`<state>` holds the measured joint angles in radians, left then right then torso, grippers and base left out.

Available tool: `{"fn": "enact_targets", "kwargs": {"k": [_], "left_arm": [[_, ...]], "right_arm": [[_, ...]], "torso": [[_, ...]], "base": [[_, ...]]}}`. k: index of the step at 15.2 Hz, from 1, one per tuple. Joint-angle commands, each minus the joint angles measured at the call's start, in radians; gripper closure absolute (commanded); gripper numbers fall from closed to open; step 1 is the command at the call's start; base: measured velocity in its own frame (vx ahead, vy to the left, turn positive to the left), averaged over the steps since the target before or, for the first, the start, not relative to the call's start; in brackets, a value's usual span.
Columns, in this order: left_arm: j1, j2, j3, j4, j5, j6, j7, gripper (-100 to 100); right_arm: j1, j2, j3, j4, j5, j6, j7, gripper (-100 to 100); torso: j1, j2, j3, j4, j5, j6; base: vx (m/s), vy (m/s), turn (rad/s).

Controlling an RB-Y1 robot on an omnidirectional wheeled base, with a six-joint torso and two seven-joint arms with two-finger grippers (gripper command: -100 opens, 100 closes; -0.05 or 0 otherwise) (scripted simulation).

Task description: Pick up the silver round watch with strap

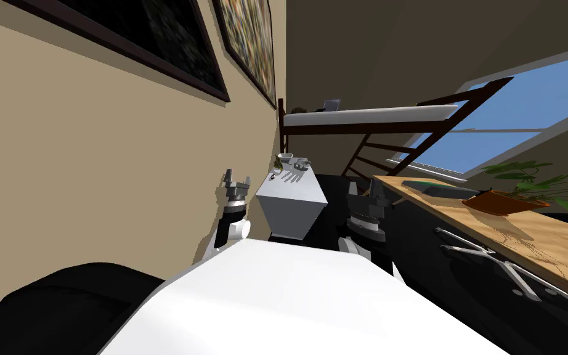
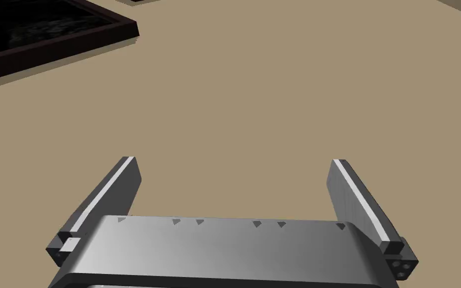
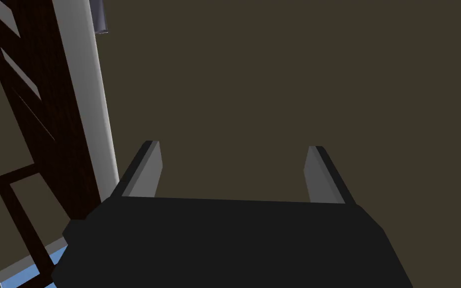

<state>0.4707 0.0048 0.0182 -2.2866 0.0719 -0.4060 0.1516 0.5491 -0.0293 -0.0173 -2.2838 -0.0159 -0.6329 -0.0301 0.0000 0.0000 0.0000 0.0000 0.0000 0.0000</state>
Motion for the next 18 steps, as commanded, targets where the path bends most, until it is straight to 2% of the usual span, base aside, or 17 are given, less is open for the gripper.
{"fn": "enact_targets", "kwargs": {"k": [1,3,4,6,7,8,9,10,11,12,13,14,15,16,18], "left_arm": [[-0.034,0.030,0.002,0.024,-0.015,0.016,0.014,-100],[-0.081,0.061,0.007,0.061,-0.036,0.039,0.034,-100],[-0.083,0.061,0.007,0.061,-0.036,0.039,0.034,-100],[-0.138,0.091,0.017,0.111,-0.063,0.072,0.062,-100],[-0.147,0.091,0.017,0.113,-0.063,0.072,0.062,-100],[-0.177,0.106,0.024,0.144,-0.078,0.091,0.079,-100],[-0.185,0.106,0.024,0.144,-0.078,0.091,0.079,-100],[-0.215,0.120,0.032,0.178,-0.095,0.113,0.097,-100],[-0.226,0.120,0.032,0.178,-0.095,0.113,0.097,-100],[-0.251,0.134,0.042,0.211,-0.111,0.136,0.117,-100],[-0.270,0.134,0.042,0.214,-0.111,0.136,0.117,-100],[-0.300,0.147,0.053,0.253,-0.128,0.161,0.139,-100],[-0.317,0.147,0.053,0.253,-0.128,0.161,0.139,-100],[-0.344,0.160,0.066,0.291,-0.145,0.187,0.161,-100],[-0.366,0.160,0.066,0.295,-0.145,0.187,0.161,-100]], "right_arm": [[0.000,0.000,0.000,0.000,0.000,0.000,0.000,0],[0.000,0.000,0.000,0.000,0.000,0.000,0.000,0],[0.000,0.000,0.000,0.000,0.000,0.000,0.000,0],[0.000,0.000,0.000,0.000,0.000,0.000,0.000,0],[0.000,0.000,0.000,0.000,0.000,0.000,0.000,0],[0.000,0.000,0.000,0.000,0.000,0.000,0.000,0],[0.000,0.000,0.000,0.000,0.000,0.000,0.000,0],[0.000,0.000,0.000,0.000,0.000,0.000,0.000,0],[0.000,0.000,0.000,0.000,0.000,0.000,0.000,0],[0.000,0.000,0.000,0.000,0.000,0.000,0.000,0],[0.000,0.000,0.000,0.000,0.000,0.000,0.000,0],[0.000,0.000,0.000,0.000,0.000,0.000,0.000,0],[0.000,0.000,0.000,0.000,0.000,0.000,0.000,0],[0.000,0.000,0.000,0.000,0.000,0.000,0.000,0],[0.000,0.000,0.000,0.000,0.000,0.000,0.000,0]], "torso": [[0.000,0.000,0.000,0.000,0.000,0.000],[-0.007,0.000,0.000,0.000,-0.001,0.000],[-0.010,0.001,0.001,0.000,-0.002,0.001],[-0.011,0.003,0.001,0.001,-0.002,0.000],[-0.010,0.003,0.001,0.001,-0.002,0.001],[-0.009,0.002,0.001,0.001,-0.002,0.000],[-0.008,0.002,0.001,0.000,-0.002,0.000],[-0.007,0.001,0.001,0.000,-0.002,0.000],[-0.007,0.001,0.001,0.000,-0.002,0.000],[-0.006,0.001,0.001,0.000,-0.001,0.000],[-0.006,0.001,0.000,0.000,-0.001,0.000],[-0.006,0.001,0.000,0.000,-0.001,0.000],[-0.006,0.001,0.001,0.000,-0.001,0.000],[-0.006,0.002,0.001,0.000,-0.001,0.000],[-0.007,0.001,0.001,0.000,-0.001,0.000]], "base": [[0.000,-0.064,-0.045],[-0.026,-0.150,-0.057],[-0.045,-0.155,-0.020],[-0.049,-0.132,-0.027],[-0.028,-0.100,-0.028],[-0.023,-0.095,-0.024],[-0.016,-0.087,-0.019],[-0.017,-0.087,-0.024],[-0.017,-0.076,-0.017],[-0.018,-0.074,-0.020],[-0.021,-0.072,-0.016],[-0.032,-0.088,-0.023],[-0.036,-0.088,-0.015],[-0.027,-0.089,-0.016],[-0.020,-0.075,-0.005]]}}
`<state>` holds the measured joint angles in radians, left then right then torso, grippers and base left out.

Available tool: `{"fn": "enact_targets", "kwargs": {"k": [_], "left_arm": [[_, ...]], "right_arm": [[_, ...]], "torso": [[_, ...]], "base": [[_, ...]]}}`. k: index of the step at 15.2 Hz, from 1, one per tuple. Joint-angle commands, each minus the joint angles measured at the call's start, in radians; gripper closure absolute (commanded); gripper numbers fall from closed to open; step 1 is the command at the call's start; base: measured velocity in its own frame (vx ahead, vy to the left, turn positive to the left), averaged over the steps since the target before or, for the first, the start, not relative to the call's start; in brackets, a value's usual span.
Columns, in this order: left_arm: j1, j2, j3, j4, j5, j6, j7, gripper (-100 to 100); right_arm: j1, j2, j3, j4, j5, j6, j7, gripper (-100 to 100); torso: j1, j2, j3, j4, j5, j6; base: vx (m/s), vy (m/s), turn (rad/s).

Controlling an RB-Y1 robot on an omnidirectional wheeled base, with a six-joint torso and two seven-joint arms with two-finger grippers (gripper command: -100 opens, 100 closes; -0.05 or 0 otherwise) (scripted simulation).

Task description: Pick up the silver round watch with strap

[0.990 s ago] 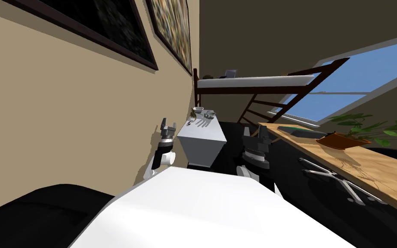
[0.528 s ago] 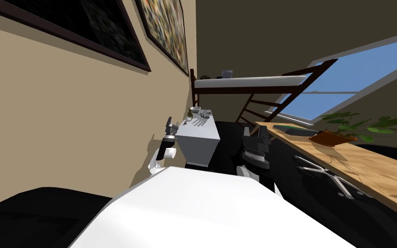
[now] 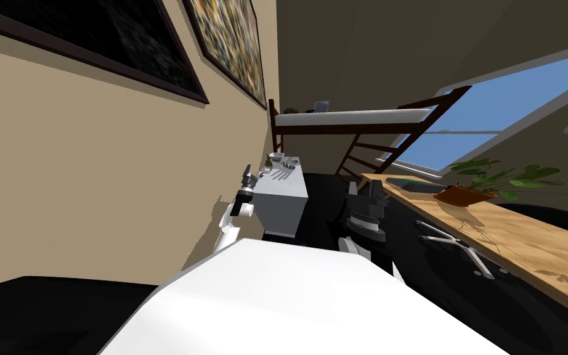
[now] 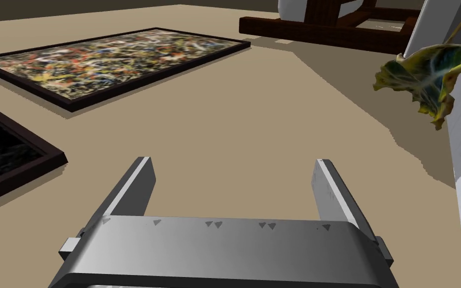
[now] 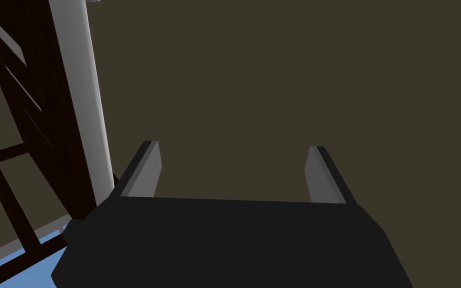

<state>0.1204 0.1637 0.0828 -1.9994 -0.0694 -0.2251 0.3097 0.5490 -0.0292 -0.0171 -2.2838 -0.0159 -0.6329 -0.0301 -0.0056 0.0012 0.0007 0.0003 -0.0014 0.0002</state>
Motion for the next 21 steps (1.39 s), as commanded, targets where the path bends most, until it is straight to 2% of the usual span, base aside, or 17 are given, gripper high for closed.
{"fn": "enact_targets", "kwargs": {"k": [1,3,4,5,6,8,9,10,11,13,14,15,16,18,19,20,21], "left_arm": [[-0.050,0.015,0.016,0.050,-0.020,0.035,0.027,-100],[-0.067,0.015,0.016,0.053,-0.020,0.035,0.027,-100],[-0.103,0.029,0.032,0.092,-0.035,0.064,0.052,-100],[-0.120,0.029,0.032,0.099,-0.035,0.064,0.052,-100],[-0.143,0.043,0.050,0.125,-0.050,0.095,0.078,-100],[-0.174,0.043,0.050,0.148,-0.050,0.095,0.078,-100],[-0.209,0.058,0.070,0.185,-0.063,0.127,0.105,-100],[-0.230,0.058,0.070,0.198,-0.063,0.127,0.105,-100],[-0.256,0.071,0.091,0.238,-0.076,0.157,0.132,-100],[-0.286,0.071,0.091,0.250,-0.076,0.161,0.132,-100],[-0.323,0.084,0.114,0.296,-0.087,0.195,0.161,-100],[-0.342,0.084,0.114,0.303,-0.087,0.195,0.161,-100],[-0.368,0.097,0.139,0.338,-0.096,0.227,0.189,-100],[-0.398,0.097,0.139,0.358,-0.096,0.229,0.189,-100],[-0.435,0.110,0.165,0.398,-0.104,0.265,0.218,-100],[-0.453,0.110,0.165,0.413,-0.104,0.265,0.218,-100],[-0.453,0.110,0.165,0.413,-0.104,0.265,0.218,-100]], "right_arm": [[0.000,0.000,0.000,0.000,0.000,0.000,0.000,0],[0.000,0.000,0.000,0.000,0.000,0.000,0.000,0],[0.000,0.000,0.000,0.000,0.000,0.000,0.000,0],[0.000,0.000,0.000,0.000,0.000,0.000,0.000,0],[0.000,0.000,0.000,0.000,0.000,0.000,0.000,0],[0.000,0.000,0.000,0.000,0.000,0.000,0.000,0],[0.000,0.000,0.000,0.000,0.000,0.000,0.000,0],[0.000,0.000,0.000,0.000,0.000,0.000,0.000,0],[0.000,0.000,0.000,0.000,0.000,0.000,0.000,0],[0.000,0.000,0.000,0.000,0.000,0.000,0.000,0],[0.000,0.000,0.000,0.000,0.000,0.000,0.000,0],[0.000,0.000,0.000,0.000,0.000,0.000,0.000,0],[0.000,0.000,0.000,0.000,0.000,0.000,0.000,0],[0.000,0.000,0.000,0.000,0.000,0.000,0.000,0],[0.000,0.000,0.000,0.000,0.000,0.000,0.000,0],[0.000,0.000,0.000,0.000,0.000,0.000,0.000,0],[0.000,0.000,0.000,0.000,0.000,0.000,0.000,0]], "torso": [[0.000,0.000,0.000,0.000,0.000,0.000],[0.000,0.000,0.000,0.000,0.000,0.000],[0.001,0.000,0.000,0.000,0.000,0.000],[0.001,0.000,0.000,0.000,0.000,0.000],[0.001,0.000,0.000,0.000,0.000,0.000],[-0.002,0.000,0.000,0.000,0.000,0.000],[-0.001,0.000,0.000,0.000,0.000,0.000],[0.000,-0.001,-0.001,0.000,0.000,0.000],[0.000,-0.001,-0.001,0.000,0.000,0.000],[-0.001,0.000,0.000,0.000,0.000,0.000],[-0.001,-0.001,0.000,0.000,0.000,0.000],[-0.001,-0.001,0.000,0.000,0.000,0.000],[-0.001,-0.001,-0.001,0.000,0.000,0.000],[-0.002,-0.001,-0.001,0.000,-0.001,0.000],[-0.001,-0.001,-0.001,0.000,0.000,0.000],[-0.001,-0.001,-0.001,0.000,0.000,0.000],[-0.001,-0.001,-0.001,0.000,0.000,0.000]], "base": [[-0.018,-0.068,-0.013],[-0.017,-0.064,-0.008],[-0.015,-0.061,-0.009],[-0.015,-0.072,-0.012],[-0.017,-0.103,-0.017],[-0.020,-0.090,-0.001],[-0.006,-0.077,-0.014],[-0.004,-0.078,-0.008],[-0.024,-0.088,-0.009],[-0.017,-0.086,-0.001],[-0.009,-0.096,-0.006],[-0.006,-0.096,0.000],[-0.009,-0.111,0.001],[-0.008,-0.092,0.008],[-0.009,-0.081,0.002],[-0.006,-0.084,0.009],[-0.003,-0.058,0.008]]}}
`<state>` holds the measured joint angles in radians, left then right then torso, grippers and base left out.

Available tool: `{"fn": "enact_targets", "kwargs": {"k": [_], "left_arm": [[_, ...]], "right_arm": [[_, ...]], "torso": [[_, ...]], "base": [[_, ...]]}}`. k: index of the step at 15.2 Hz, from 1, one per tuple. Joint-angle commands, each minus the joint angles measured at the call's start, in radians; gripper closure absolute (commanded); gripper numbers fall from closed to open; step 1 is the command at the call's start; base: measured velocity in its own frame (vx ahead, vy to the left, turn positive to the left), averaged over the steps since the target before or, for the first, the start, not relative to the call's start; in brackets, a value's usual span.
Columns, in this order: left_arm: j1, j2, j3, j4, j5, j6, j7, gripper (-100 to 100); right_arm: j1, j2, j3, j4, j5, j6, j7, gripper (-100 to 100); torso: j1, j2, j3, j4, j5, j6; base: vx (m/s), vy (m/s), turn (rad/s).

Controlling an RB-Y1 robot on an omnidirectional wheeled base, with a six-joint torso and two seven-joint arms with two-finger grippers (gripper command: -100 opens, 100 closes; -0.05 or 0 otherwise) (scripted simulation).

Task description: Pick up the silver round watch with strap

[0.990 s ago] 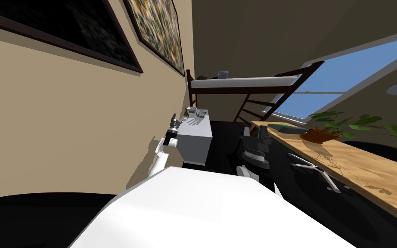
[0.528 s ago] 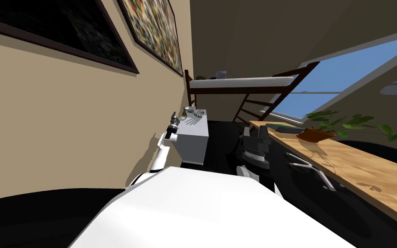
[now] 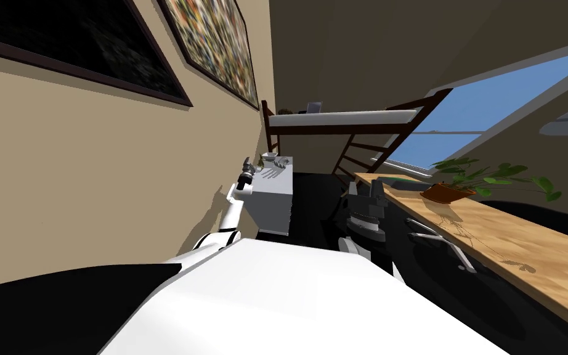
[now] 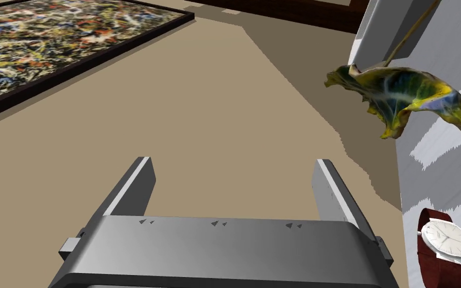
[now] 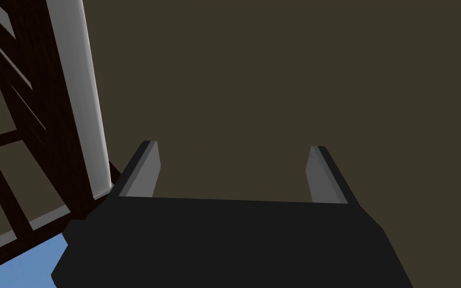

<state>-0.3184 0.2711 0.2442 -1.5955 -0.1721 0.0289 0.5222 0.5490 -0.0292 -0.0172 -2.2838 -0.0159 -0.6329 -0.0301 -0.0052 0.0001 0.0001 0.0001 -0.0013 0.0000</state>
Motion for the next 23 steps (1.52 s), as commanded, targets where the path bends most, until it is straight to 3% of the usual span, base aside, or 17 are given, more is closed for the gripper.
{"fn": "enact_targets", "kwargs": {"k": [1,2,3,5,6,8,9,11,12,14,15,17,18,20,21,22,23], "left_arm": [[-0.050,0.014,0.031,0.050,-0.008,0.047,0.034,-100],[-0.068,0.014,0.031,0.065,-0.008,0.047,0.034,-100],[-0.098,0.026,0.060,0.104,-0.012,0.074,0.063,-100],[-0.121,0.026,0.060,0.122,-0.012,0.082,0.063,-100],[-0.155,0.038,0.091,0.159,-0.015,0.119,0.092,-100],[-0.173,0.038,0.091,0.178,-0.015,0.119,0.092,-100],[-0.209,0.049,0.123,0.212,-0.016,0.155,0.120,-100],[-0.222,0.049,0.123,0.234,-0.016,0.155,0.120,-100],[-0.260,0.059,0.156,0.259,-0.016,0.191,0.149,-100],[-0.271,0.059,0.156,0.290,-0.016,0.191,0.149,-100],[-0.312,0.068,0.191,0.317,-0.014,0.227,0.177,-100],[-0.317,0.068,0.191,0.345,-0.014,0.227,0.177,-100],[-0.358,0.077,0.225,0.377,-0.010,0.262,0.204,-100],[-0.361,0.077,0.225,0.400,-0.010,0.262,0.204,-100],[-0.399,0.085,0.260,0.432,-0.004,0.296,0.230,-100],[-0.403,0.085,0.260,0.453,-0.004,0.296,0.230,-100],[-0.434,0.092,0.295,0.478,0.003,0.327,0.256,-100]], "right_arm": [[0.000,0.000,0.000,0.000,0.000,0.000,0.000,0],[0.000,0.000,0.000,0.000,0.000,0.000,0.000,0],[0.000,0.000,0.000,0.000,0.000,0.000,0.000,0],[0.000,0.000,0.000,0.000,0.000,0.000,0.000,0],[0.000,0.000,0.000,0.000,0.000,0.000,0.000,0],[0.000,0.000,0.000,0.000,0.000,0.000,0.000,0],[0.000,0.000,0.000,0.000,0.000,0.000,0.000,0],[0.000,0.000,0.000,0.000,0.000,0.000,0.000,0],[0.000,0.000,0.000,0.000,0.000,0.000,0.000,0],[0.000,0.000,0.000,0.000,0.000,0.000,0.000,0],[0.000,0.000,0.000,0.000,0.000,0.000,0.000,0],[0.000,0.000,0.000,0.000,0.000,0.000,0.000,0],[0.000,0.000,0.000,0.000,0.000,0.000,0.000,0],[0.000,0.000,0.000,0.000,0.000,0.000,0.000,0],[0.000,0.000,0.000,0.000,0.000,0.000,0.000,0],[0.000,0.000,0.000,0.000,0.000,0.000,0.000,0],[0.000,0.000,0.000,0.000,0.000,0.000,0.000,0]], "torso": [[0.000,0.000,0.000,0.000,0.000,0.000],[0.000,0.000,0.000,0.000,0.000,0.000],[0.000,0.000,0.000,0.000,0.000,0.000],[-0.001,-0.001,0.000,0.000,0.000,0.000],[-0.001,0.000,0.000,0.000,0.000,0.000],[-0.001,0.000,0.000,0.000,0.000,0.000],[0.000,0.000,0.000,0.000,0.000,0.000],[0.001,-0.001,0.000,0.000,0.000,0.000],[0.002,-0.001,0.000,0.000,0.001,0.000],[0.002,-0.001,0.000,0.000,0.000,0.000],[0.002,-0.001,0.000,0.000,0.001,0.000],[0.002,-0.001,-0.001,0.000,0.001,0.000],[0.002,-0.001,-0.001,0.000,0.001,0.000],[0.002,-0.001,-0.001,0.000,0.001,0.000],[0.002,-0.001,-0.001,0.000,0.001,0.000],[0.002,-0.001,-0.001,0.000,0.001,0.000],[0.002,-0.001,-0.001,0.000,0.001,0.000]], "base": [[-0.007,-0.065,0.010],[-0.006,-0.070,0.016],[0.008,-0.086,0.019],[0.000,-0.083,0.020],[-0.006,-0.087,0.016],[-0.002,-0.074,0.019],[0.004,-0.050,0.027],[0.007,-0.045,0.020],[0.006,-0.046,0.022],[0.004,-0.046,0.029],[0.014,-0.047,0.033],[0.013,-0.047,0.025],[0.005,-0.048,0.035],[0.010,-0.045,0.027],[0.006,-0.048,0.035],[0.008,-0.054,0.039],[0.018,-0.061,0.054]]}}
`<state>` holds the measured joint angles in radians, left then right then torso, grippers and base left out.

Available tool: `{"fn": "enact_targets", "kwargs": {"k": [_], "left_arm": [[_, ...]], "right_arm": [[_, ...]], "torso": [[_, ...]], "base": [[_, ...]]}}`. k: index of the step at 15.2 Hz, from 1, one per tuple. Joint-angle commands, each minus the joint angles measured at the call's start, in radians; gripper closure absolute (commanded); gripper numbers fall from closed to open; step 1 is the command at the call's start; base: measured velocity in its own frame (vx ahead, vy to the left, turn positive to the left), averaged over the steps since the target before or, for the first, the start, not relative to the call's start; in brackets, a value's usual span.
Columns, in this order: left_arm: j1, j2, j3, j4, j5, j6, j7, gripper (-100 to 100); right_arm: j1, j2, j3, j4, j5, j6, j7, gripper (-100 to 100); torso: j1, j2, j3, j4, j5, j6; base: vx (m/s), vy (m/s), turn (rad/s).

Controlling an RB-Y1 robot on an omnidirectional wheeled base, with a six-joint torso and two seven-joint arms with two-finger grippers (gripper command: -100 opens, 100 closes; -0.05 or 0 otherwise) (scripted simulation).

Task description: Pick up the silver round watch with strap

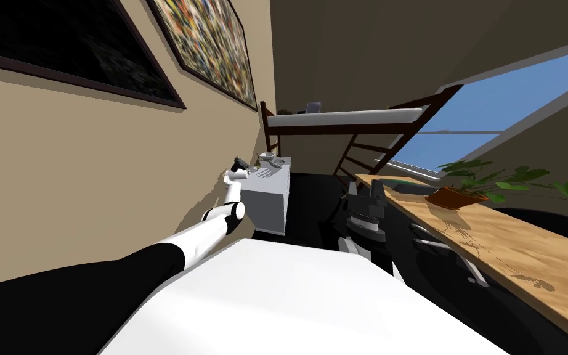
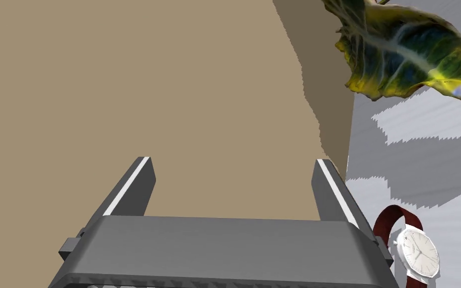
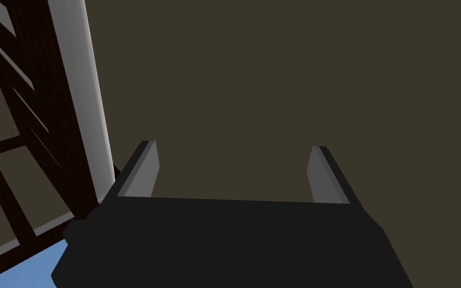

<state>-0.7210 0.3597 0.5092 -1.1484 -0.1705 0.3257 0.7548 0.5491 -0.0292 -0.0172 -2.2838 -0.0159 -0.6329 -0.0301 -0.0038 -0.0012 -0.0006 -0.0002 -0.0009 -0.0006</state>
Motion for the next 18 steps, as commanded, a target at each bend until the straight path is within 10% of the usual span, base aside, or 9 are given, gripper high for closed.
{"fn": "enact_targets", "kwargs": {"k": [1,18], "left_arm": [[-0.040,0.004,0.030,0.050,0.001,0.033,0.023,-100],[-0.275,0.071,0.309,0.428,0.092,0.272,0.198,-100]], "right_arm": [[0.000,0.000,0.000,0.000,0.000,0.000,0.000,0],[0.000,0.000,0.000,0.000,0.000,0.000,0.000,0]], "torso": [[0.000,0.000,0.000,0.000,0.000,0.000],[0.002,-0.002,-0.001,-0.001,0.000,0.000]], "base": [[0.022,-0.065,0.052],[0.026,-0.045,0.054]]}}
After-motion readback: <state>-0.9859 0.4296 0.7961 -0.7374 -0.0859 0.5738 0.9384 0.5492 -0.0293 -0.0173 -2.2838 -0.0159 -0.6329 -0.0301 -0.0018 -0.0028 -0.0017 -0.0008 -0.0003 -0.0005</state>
